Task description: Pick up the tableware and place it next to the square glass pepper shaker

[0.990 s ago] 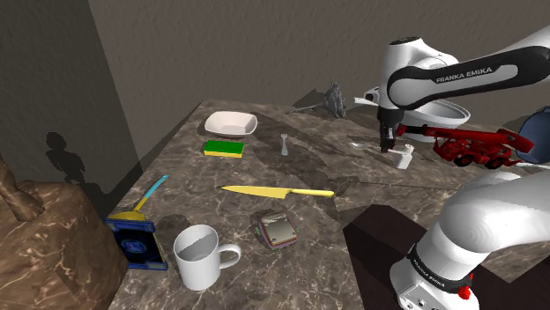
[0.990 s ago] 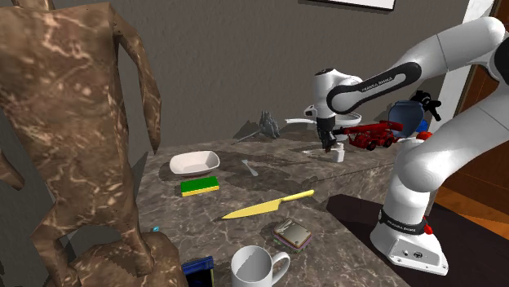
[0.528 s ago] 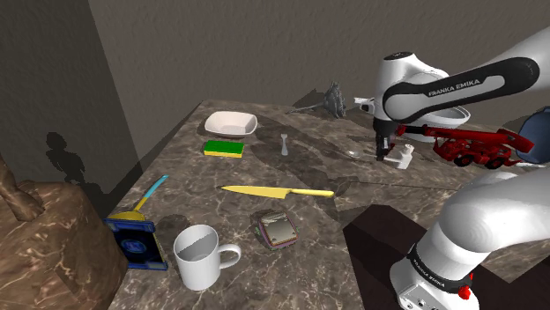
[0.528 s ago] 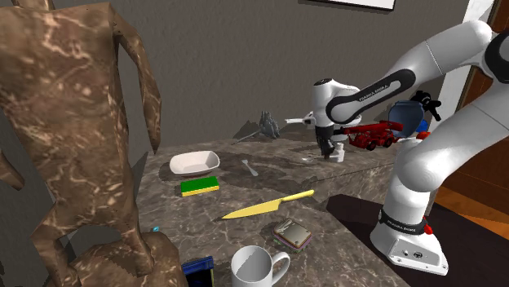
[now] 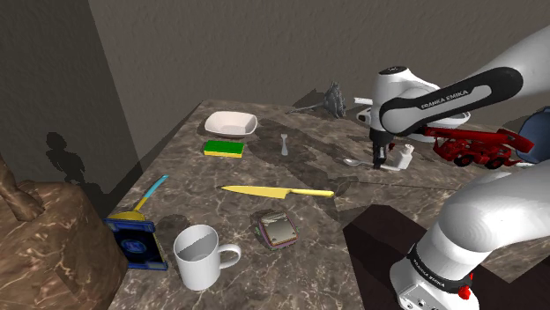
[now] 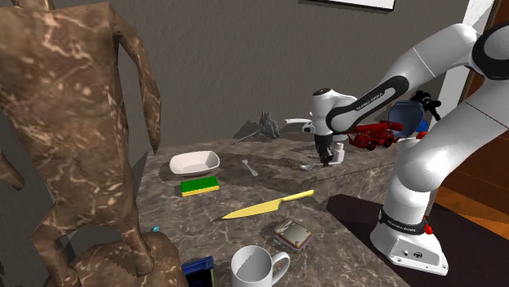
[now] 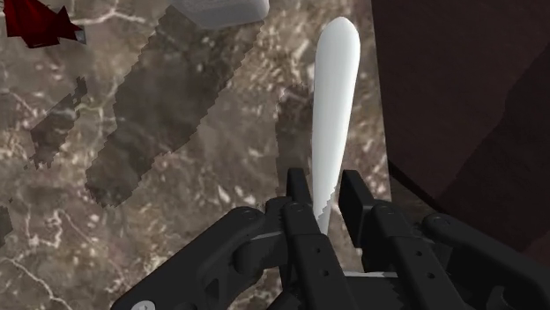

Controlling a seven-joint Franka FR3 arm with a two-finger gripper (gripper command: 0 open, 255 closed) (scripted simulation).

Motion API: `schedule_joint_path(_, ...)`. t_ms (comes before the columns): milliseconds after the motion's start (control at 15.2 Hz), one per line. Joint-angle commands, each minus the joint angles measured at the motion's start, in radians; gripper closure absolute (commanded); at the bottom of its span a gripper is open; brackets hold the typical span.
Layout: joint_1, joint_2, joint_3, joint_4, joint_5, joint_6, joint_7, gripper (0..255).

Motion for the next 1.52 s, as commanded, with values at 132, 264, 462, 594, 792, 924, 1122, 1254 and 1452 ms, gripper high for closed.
schedule_joint_path(132, 0.0, 0.003, 0.0, -0.001, -0.001, 0.004, 0.001, 255)
schedule_joint_path(264, 0.0, 0.003, 0.0, -0.001, -0.001, 0.004, 0.001, 255)
schedule_joint_path(462, 0.0, 0.003, 0.0, -0.001, -0.001, 0.004, 0.001, 0)
schedule_joint_path(594, 0.0, 0.003, 0.0, -0.001, -0.001, 0.004, 0.001, 0)
schedule_joint_path(792, 0.017, -0.045, 0.021, 0.035, 0.031, -0.081, -0.009, 0)
schedule_joint_path(924, 0.031, -0.078, 0.041, 0.073, 0.058, -0.154, -0.016, 0)
schedule_joint_path(1122, 0.031, -0.078, 0.041, 0.073, 0.058, -0.154, -0.016, 0)
schedule_joint_path(1254, 0.031, -0.078, 0.041, 0.073, 0.058, -0.154, -0.016, 0)
schedule_joint_path(1452, 0.031, -0.078, 0.041, 0.073, 0.058, -0.154, -0.016, 0)
